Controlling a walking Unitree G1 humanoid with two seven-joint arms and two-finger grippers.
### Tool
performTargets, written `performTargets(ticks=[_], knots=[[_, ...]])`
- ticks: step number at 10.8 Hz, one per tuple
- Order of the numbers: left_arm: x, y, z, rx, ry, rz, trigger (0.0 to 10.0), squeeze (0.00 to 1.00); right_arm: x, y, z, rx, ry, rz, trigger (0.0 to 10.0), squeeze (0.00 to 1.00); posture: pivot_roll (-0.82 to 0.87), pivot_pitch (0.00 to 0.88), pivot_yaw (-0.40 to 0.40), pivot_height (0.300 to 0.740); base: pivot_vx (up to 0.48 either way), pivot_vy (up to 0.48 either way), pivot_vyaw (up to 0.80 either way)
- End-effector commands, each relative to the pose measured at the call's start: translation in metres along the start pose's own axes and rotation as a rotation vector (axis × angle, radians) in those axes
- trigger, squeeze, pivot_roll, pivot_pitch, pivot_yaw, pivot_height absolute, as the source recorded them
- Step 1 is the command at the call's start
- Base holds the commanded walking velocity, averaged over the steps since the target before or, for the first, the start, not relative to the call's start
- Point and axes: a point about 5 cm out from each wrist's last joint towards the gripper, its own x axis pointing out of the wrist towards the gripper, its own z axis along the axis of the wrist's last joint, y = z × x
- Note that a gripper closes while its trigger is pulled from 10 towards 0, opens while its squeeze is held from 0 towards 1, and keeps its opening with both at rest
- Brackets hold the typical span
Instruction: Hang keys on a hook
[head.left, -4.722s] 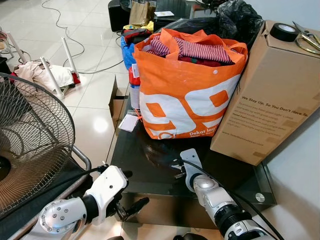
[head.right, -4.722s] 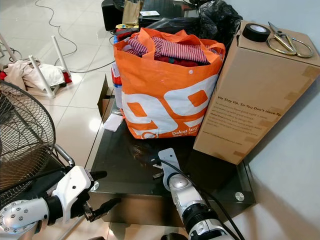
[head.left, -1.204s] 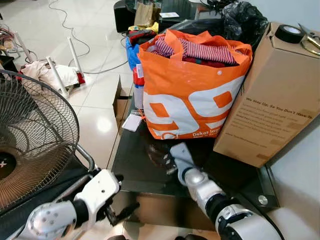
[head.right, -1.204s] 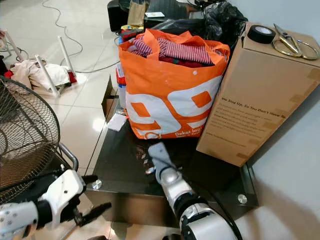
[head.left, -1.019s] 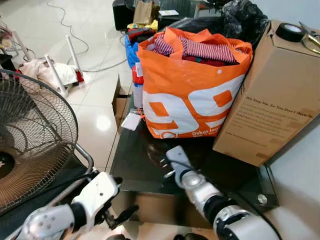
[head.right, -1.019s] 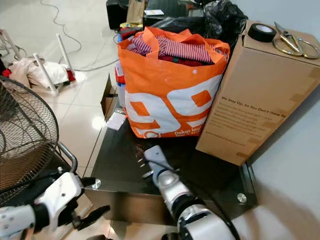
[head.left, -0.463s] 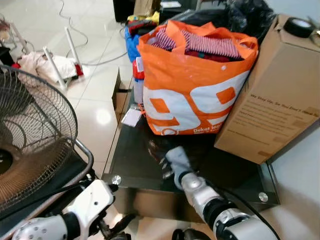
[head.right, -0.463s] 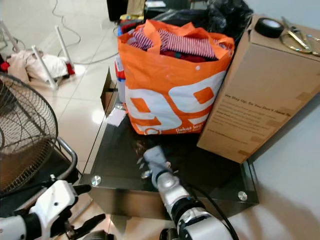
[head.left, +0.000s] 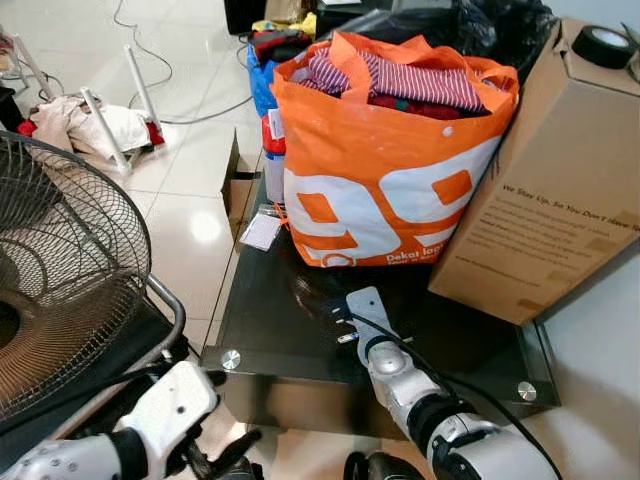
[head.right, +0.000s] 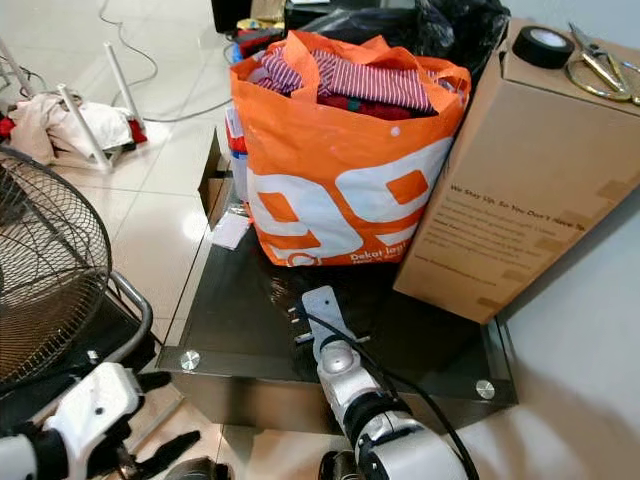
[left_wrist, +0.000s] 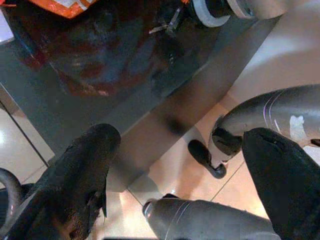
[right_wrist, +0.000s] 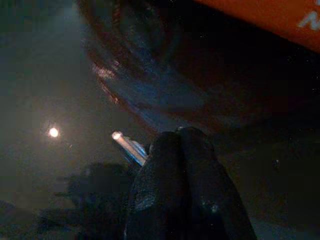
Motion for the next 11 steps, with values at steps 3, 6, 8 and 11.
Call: performTargets(ticks=[3, 6, 8, 11], knots=[[-0.003, -0.003, 0.001, 0.005, 0.005, -0.012, 10.0, 0.0, -0.003, 0.021, 0.001, -0.04, 0.027, 0.173, 0.0, 0.0, 0.22, 0.139, -0.05, 0.74, 0.0, 0.0, 0.0], [0.009, 0.001, 0.003, 0.013, -0.023, -0.02, 10.0, 0.0, -0.004, 0.027, 0.011, -0.245, -0.055, 0.453, 0.0, 0.0, 0.17, 0.092, -0.046, 0.74, 0.0, 0.0, 0.0], [0.02, 0.003, 0.006, 0.021, -0.046, -0.028, 10.0, 0.0, -0.003, 0.013, 0.015, -0.301, -0.092, 0.51, 0.0, 0.0, 0.14, 0.068, -0.043, 0.74, 0.0, 0.0, 0.0], [0.036, 0.007, 0.008, 0.038, -0.068, -0.043, 10.0, 0.0, 0.0, -0.001, 0.042, -0.137, -0.234, 0.438, 9.3, 0.0, 0.1, 0.032, -0.036, 0.74, 0.0, 0.0, 0.0]])
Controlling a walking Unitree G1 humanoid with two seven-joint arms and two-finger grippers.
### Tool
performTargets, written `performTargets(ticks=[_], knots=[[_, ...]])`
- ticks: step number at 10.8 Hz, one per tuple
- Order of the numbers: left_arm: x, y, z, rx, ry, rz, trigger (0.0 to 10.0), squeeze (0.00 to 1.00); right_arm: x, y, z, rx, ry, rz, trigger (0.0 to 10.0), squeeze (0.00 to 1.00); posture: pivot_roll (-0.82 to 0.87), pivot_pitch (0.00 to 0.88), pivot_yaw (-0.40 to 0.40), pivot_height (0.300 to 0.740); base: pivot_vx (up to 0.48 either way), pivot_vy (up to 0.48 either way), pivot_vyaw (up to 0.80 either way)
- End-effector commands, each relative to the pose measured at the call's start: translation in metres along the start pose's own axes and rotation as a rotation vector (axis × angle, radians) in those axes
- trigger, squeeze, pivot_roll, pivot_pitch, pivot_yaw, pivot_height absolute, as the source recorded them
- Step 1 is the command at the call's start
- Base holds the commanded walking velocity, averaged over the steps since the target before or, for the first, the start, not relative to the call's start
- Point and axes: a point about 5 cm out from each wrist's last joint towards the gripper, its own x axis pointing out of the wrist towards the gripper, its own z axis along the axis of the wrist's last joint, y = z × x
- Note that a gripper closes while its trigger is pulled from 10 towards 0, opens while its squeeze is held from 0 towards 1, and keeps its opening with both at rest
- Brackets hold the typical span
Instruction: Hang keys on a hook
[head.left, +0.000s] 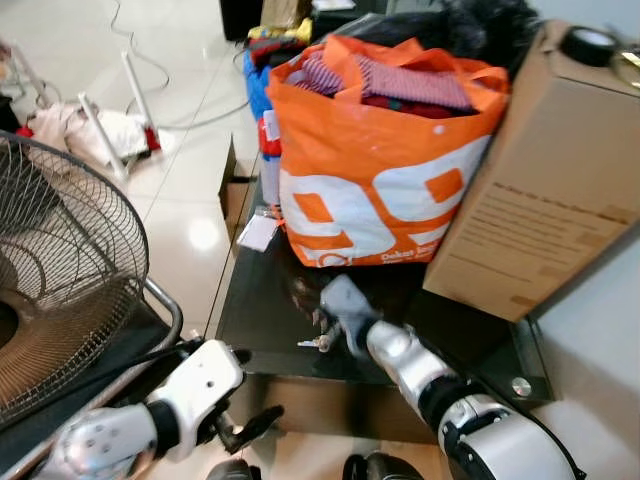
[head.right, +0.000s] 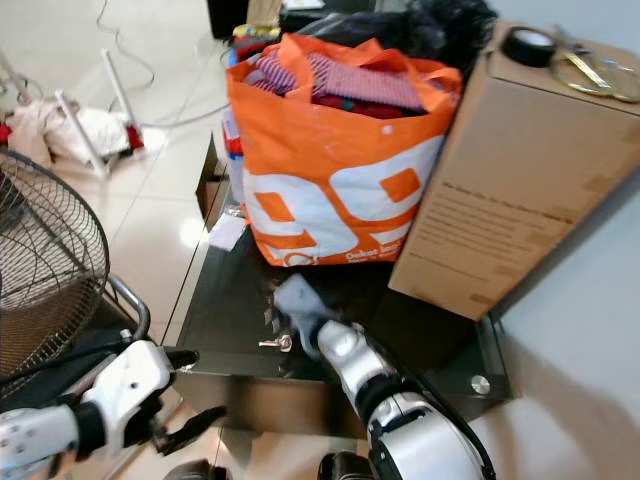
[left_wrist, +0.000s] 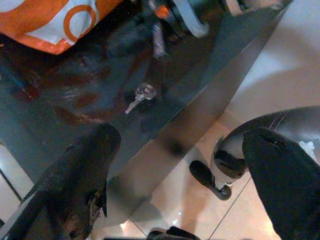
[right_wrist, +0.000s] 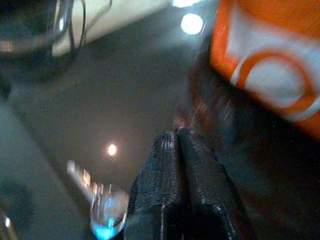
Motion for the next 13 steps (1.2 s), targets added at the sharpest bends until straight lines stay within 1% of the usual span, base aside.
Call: performTargets(ticks=[1, 2, 3, 4, 5, 6, 8, 10, 11, 13], knots=[[0.005, 0.001, 0.0, 0.012, -0.008, -0.008, 10.0, 0.0, 0.0, -0.007, 0.01, 0.027, -0.051, -0.029, 10.0, 0.0, 0.08, 0.0, -0.036, 0.74, 0.0, 0.0, 0.0], [0.008, 0.002, 0.0, 0.014, -0.014, -0.006, 10.0, 0.0, -0.002, -0.012, 0.008, 0.043, -0.035, -0.063, 10.0, 0.0, 0.07, 0.0, -0.035, 0.74, 0.0, 0.0, 0.0], [0.015, 0.004, 0.0, 0.016, -0.028, -0.007, 10.0, 0.0, -0.007, -0.022, -0.003, 0.145, 0.026, -0.135, 10.0, 1.0, 0.05, 0.0, -0.032, 0.74, 0.0, 0.0, 0.0], [0.018, 0.004, -0.001, 0.017, -0.033, -0.013, 10.0, 0.0, -0.01, -0.02, -0.008, 0.197, 0.03, -0.113, 10.0, 1.0, 0.03, 0.0, -0.026, 0.74, 0.0, 0.0, 0.0], [0.019, 0.004, -0.001, 0.017, -0.035, -0.018, 10.0, 0.0, -0.012, -0.017, -0.011, 0.203, 0.031, -0.09, 10.0, 1.0, 0.02, 0.0, -0.022, 0.74, 0.0, 0.0, 0.0], [0.025, 0.005, -0.002, 0.025, -0.043, -0.036, 10.0, 0.0, -0.018, 0.01, -0.023, 0.177, 0.05, 0.064, 10.0, 1.0, 0.0, 0.0, -0.014, 0.74, 0.0, 0.0, 0.0], [0.027, 0.007, -0.001, 0.03, -0.05, -0.038, 10.0, 0.0, -0.016, 0.03, -0.027, 0.149, 0.076, 0.139, 10.0, 1.0, 0.01, 0.0, -0.012, 0.74, 0.0, 0.0, 0.0], [0.022, 0.006, -0.005, 0.029, -0.035, -0.036, 10.0, 0.0, -0.011, 0.047, -0.025, 0.109, 0.102, 0.184, 10.0, 1.0, 0.03, 0.0, -0.014, 0.74, 0.0, 0.0, 0.0], [0.017, 0.005, -0.008, 0.027, -0.023, -0.034, 10.0, 0.0, -0.008, 0.056, -0.023, 0.114, 0.118, 0.188, 10.0, 1.0, 0.05, 0.0, -0.02, 0.74, 0.0, 0.0, 0.0], [0.006, 0.0, -0.011, 0.022, -0.003, -0.031, 10.0, 0.0, -0.001, 0.063, -0.021, 0.127, 0.133, 0.135, 10.0, 1.0, 0.08, 0.031, -0.029, 0.74, 0.0, 0.0, 0.0]])
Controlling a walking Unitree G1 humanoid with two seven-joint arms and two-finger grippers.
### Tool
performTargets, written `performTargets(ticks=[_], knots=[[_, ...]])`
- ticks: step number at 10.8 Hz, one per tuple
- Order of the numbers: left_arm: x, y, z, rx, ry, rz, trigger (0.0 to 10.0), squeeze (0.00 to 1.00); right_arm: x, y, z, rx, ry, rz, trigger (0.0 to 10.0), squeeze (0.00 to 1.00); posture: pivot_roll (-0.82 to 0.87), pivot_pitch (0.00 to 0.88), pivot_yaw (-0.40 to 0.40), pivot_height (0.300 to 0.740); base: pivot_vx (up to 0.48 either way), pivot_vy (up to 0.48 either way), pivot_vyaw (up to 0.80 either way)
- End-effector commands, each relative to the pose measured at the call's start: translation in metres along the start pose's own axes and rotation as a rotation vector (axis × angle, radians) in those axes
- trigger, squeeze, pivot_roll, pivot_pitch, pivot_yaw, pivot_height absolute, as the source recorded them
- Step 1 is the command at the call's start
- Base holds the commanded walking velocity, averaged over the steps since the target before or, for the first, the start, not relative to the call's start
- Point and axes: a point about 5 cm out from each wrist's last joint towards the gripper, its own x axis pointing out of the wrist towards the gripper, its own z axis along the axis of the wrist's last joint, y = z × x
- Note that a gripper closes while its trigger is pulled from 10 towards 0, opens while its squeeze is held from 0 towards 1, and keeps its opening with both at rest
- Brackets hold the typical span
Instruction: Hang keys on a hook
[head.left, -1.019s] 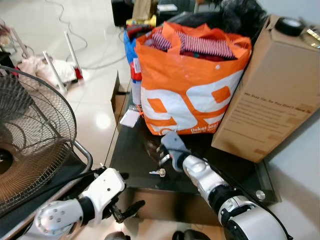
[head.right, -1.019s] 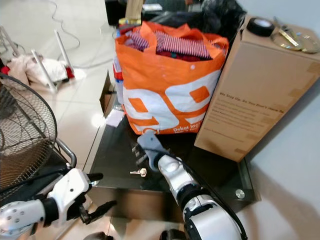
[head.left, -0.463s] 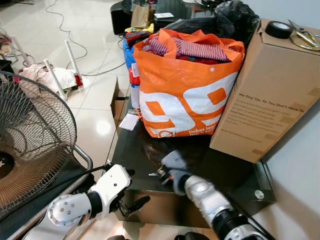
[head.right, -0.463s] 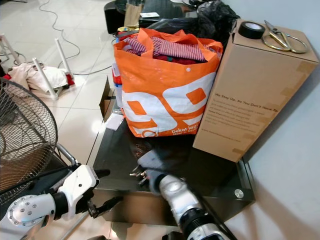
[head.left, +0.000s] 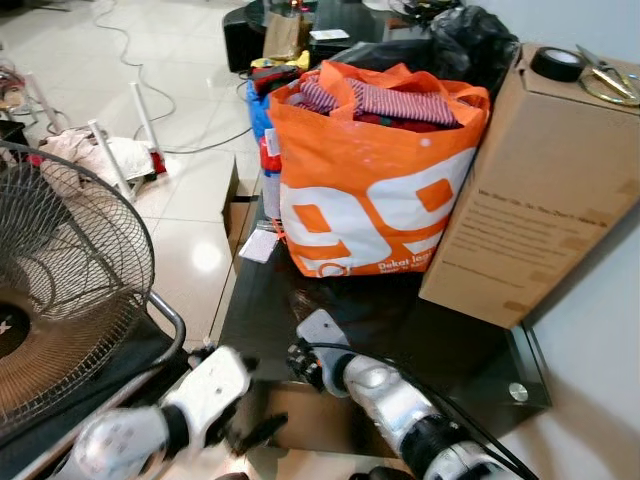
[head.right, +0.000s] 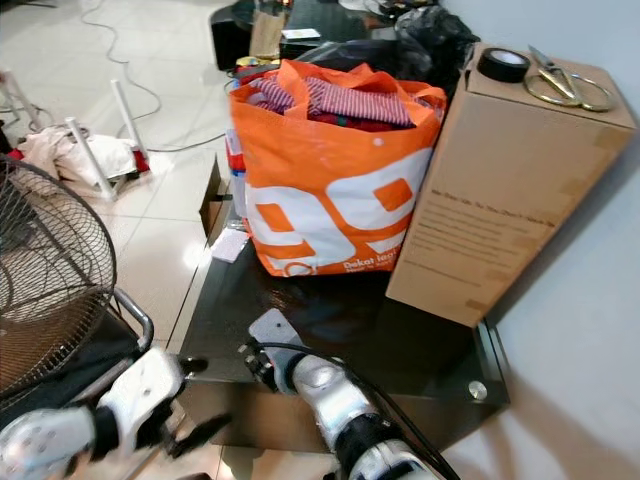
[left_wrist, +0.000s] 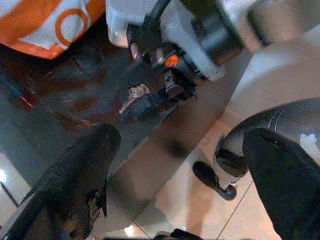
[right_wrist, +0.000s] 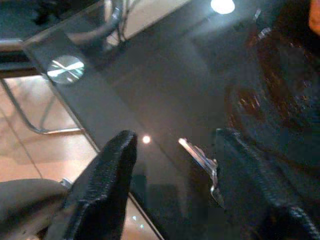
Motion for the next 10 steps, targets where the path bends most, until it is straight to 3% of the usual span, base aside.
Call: performTargets(ticks=[1, 2, 3, 4, 6, 10], knots=[[-0.005, 0.002, 0.003, 0.008, -0.001, 0.009, 10.0, 0.0, 0.004, 0.005, 0.007, 0.032, -0.015, -0.012, 10.0, 1.0, 0.09, 0.038, -0.03, 0.74, 0.0, 0.0, 0.0], [-0.011, 0.002, 0.003, 0.005, -0.003, 0.026, 10.0, 0.0, 0.005, -0.002, 0.012, 0.034, -0.036, -0.085, 10.0, 1.0, 0.1, 0.062, -0.03, 0.74, 0.0, 0.0, 0.0], [-0.015, 0.002, 0.006, -0.005, -0.02, 0.047, 10.0, 0.0, 0.005, -0.006, 0.015, 0.08, -0.054, -0.109, 10.0, 0.0, 0.11, 0.077, -0.028, 0.74, 0.0, 0.0, 0.0], [-0.019, 0.004, 0.009, -0.011, -0.037, 0.09, 10.0, 0.0, 0.005, -0.008, 0.016, 0.116, -0.068, -0.113, 10.0, 0.0, 0.12, 0.088, -0.026, 0.74, 0.0, 0.0, 0.0], [-0.041, 0.003, 0.01, -0.041, -0.021, 0.149, 10.0, 0.0, 0.008, -0.001, 0.022, 0.202, -0.124, -0.086, 10.0, 0.0, 0.18, 0.138, -0.029, 0.74, 0.0, 0.0, 0.0], [-0.077, -0.009, 0.01, -0.072, 0.052, 0.183, 10.0, 0.0, 0.015, 0.028, 0.026, 0.19, -0.121, -0.022, 10.0, 0.0, 0.26, 0.182, -0.049, 0.74, 0.0, 0.0, 0.0]])
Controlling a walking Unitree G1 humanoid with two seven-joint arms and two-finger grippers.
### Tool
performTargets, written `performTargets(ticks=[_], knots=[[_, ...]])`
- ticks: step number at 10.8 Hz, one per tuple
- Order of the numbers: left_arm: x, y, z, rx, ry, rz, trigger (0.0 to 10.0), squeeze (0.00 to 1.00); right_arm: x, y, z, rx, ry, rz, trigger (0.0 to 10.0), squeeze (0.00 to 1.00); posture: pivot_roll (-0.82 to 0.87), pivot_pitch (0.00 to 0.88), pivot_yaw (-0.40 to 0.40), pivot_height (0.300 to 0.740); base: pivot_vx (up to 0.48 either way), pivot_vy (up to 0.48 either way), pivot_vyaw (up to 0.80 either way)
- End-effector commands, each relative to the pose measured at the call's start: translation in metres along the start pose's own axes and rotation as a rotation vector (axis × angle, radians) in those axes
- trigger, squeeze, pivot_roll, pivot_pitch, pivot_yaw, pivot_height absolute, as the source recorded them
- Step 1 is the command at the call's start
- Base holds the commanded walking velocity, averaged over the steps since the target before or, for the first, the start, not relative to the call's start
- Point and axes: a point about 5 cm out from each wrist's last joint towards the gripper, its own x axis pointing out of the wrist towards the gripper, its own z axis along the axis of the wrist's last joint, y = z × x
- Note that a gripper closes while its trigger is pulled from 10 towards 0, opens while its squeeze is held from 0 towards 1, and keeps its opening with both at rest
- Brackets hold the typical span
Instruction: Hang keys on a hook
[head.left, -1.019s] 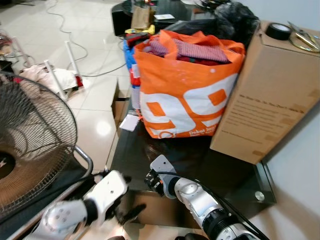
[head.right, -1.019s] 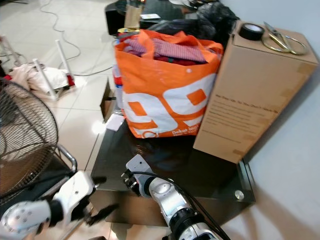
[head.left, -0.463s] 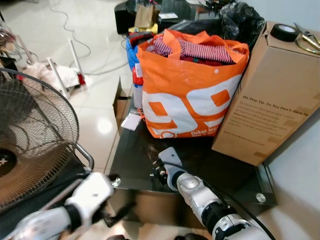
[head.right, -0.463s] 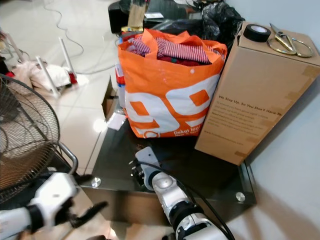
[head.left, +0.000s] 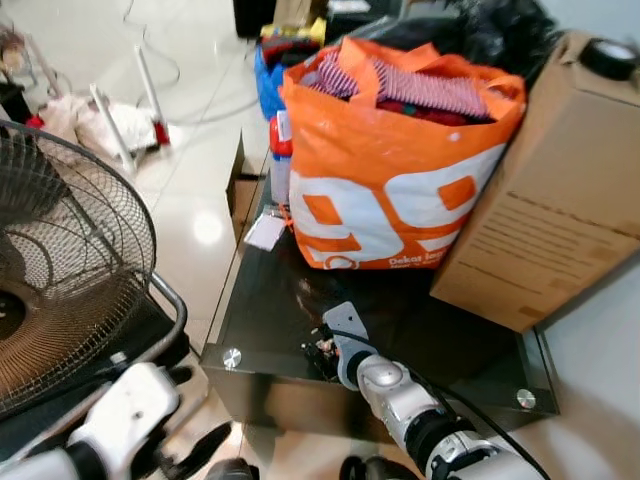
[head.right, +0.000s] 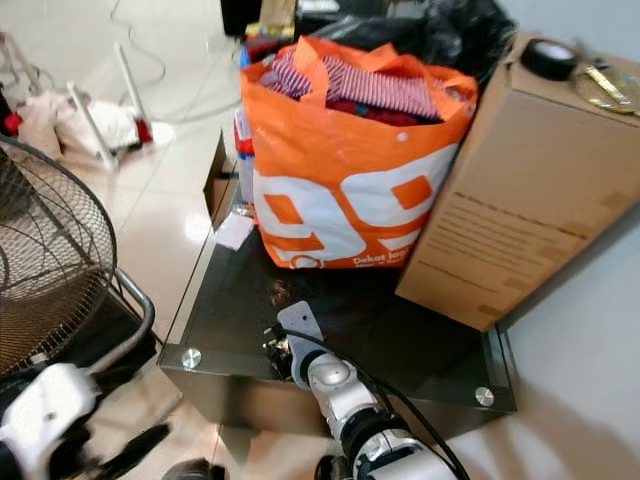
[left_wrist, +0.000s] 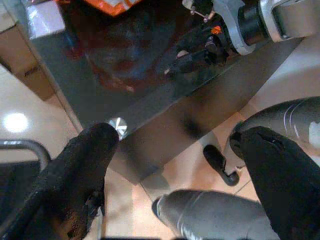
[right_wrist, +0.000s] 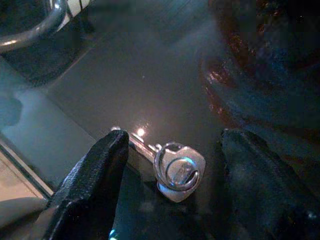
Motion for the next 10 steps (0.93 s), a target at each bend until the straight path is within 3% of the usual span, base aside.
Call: performTargets(ticks=[1, 4, 5, 6, 10], knots=[[-0.006, -0.001, 0.003, 0.007, 0.0, -0.002, 10.0, 0.0, 0.011, 0.056, 0.028, 0.045, -0.065, 0.134, 10.0, 0.0, 0.27, 0.186, -0.053, 0.74, 0.0, 0.0, 0.0], [-0.011, -0.005, 0.001, -0.008, 0.016, 0.003, 10.0, 0.0, 0.011, 0.051, 0.02, -0.063, -0.005, 0.083, 10.0, 0.0, 0.26, 0.187, -0.058, 0.74, 0.0, 0.0, 0.0], [-0.008, -0.004, 0.002, -0.01, 0.013, 0.0, 10.0, 0.0, 0.011, 0.041, 0.016, -0.08, 0.023, 0.044, 4.5, 0.0, 0.26, 0.182, -0.056, 0.74, 0.0, 0.0, 0.0], [-0.007, -0.004, 0.002, -0.01, 0.011, -0.004, 10.0, 0.0, 0.01, 0.036, 0.015, -0.079, 0.028, 0.032, 0.0, 0.0, 0.25, 0.178, -0.054, 0.74, 0.0, 0.0, 0.0], [-0.003, -0.006, 0.002, -0.007, 0.006, -0.018, 10.0, 0.0, 0.009, 0.029, 0.012, -0.105, 0.042, 0.02, 0.0, 0.0, 0.24, 0.172, -0.056, 0.74, 0.0, 0.0, 0.0]])
